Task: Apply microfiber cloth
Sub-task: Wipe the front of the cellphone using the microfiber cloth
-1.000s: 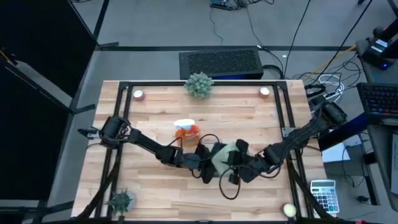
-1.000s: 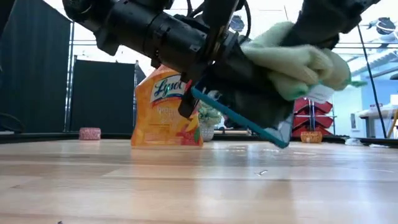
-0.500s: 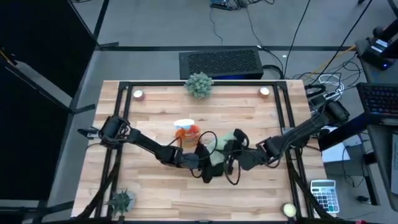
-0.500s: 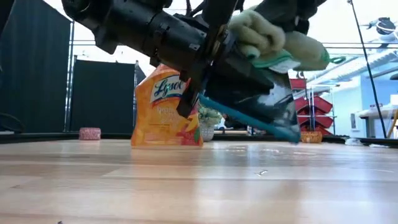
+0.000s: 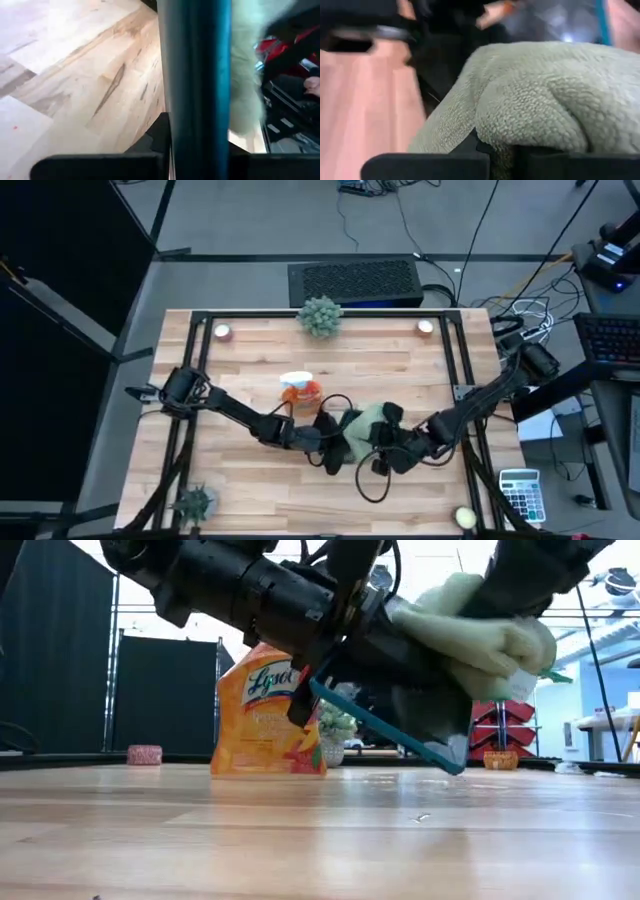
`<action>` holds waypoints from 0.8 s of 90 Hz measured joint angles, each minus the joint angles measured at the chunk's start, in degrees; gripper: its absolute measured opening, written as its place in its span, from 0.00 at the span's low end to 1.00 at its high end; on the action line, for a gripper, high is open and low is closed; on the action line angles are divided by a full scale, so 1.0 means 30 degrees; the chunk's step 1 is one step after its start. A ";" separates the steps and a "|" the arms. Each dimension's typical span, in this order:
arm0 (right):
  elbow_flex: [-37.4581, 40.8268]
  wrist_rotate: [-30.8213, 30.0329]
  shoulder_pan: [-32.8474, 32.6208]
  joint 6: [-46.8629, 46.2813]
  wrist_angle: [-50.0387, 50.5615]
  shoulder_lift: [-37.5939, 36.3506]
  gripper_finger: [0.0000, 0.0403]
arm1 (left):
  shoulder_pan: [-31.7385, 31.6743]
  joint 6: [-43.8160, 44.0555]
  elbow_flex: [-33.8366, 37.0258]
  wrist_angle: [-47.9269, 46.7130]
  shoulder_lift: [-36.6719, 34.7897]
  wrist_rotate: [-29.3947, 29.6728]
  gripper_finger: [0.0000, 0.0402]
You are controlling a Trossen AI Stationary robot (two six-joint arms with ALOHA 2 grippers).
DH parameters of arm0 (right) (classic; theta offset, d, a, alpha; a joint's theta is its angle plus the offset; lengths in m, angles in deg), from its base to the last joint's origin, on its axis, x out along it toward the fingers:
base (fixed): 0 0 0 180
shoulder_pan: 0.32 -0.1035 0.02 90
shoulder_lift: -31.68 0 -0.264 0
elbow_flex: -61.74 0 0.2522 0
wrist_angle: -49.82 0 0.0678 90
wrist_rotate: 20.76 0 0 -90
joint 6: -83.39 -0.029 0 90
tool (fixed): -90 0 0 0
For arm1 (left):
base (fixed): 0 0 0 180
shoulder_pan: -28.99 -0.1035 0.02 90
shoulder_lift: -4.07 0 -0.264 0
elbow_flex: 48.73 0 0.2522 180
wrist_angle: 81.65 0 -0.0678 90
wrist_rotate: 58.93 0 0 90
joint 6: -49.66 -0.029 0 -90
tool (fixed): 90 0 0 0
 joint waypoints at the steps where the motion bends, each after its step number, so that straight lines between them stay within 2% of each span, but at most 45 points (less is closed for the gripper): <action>1: 0.0009 -0.0071 0.0022 -0.0004 0.0102 -0.0080 0.02 | 0.0000 0.0007 0.0000 0.0000 0.0000 0.0025 0.04; 13: 0.0014 -0.0961 0.0509 0.0885 -0.0388 -0.0878 0.02 | 0.0000 0.0110 0.0000 0.0086 -0.0044 0.0051 0.04; 24: 0.0018 -0.1386 0.1119 0.2517 -0.2870 -0.1082 0.02 | 0.0004 0.0115 0.0000 0.0109 -0.0044 -0.0020 0.04; 40: 0.0007 -0.0628 0.1337 0.3957 -0.6350 0.0143 0.02 | 0.0070 0.0087 0.0000 -0.0043 -0.0044 -0.0368 0.04; 57: -0.0054 0.0851 0.0505 0.1835 -0.5059 0.1877 0.02 | 0.0037 -0.0202 0.0051 -0.0405 -0.0044 -0.0477 0.04; 72: -0.0019 0.1057 -0.0624 0.0615 -0.3825 0.1952 0.02 | -0.0075 -0.0400 0.0038 0.0111 -0.0086 -0.0313 0.04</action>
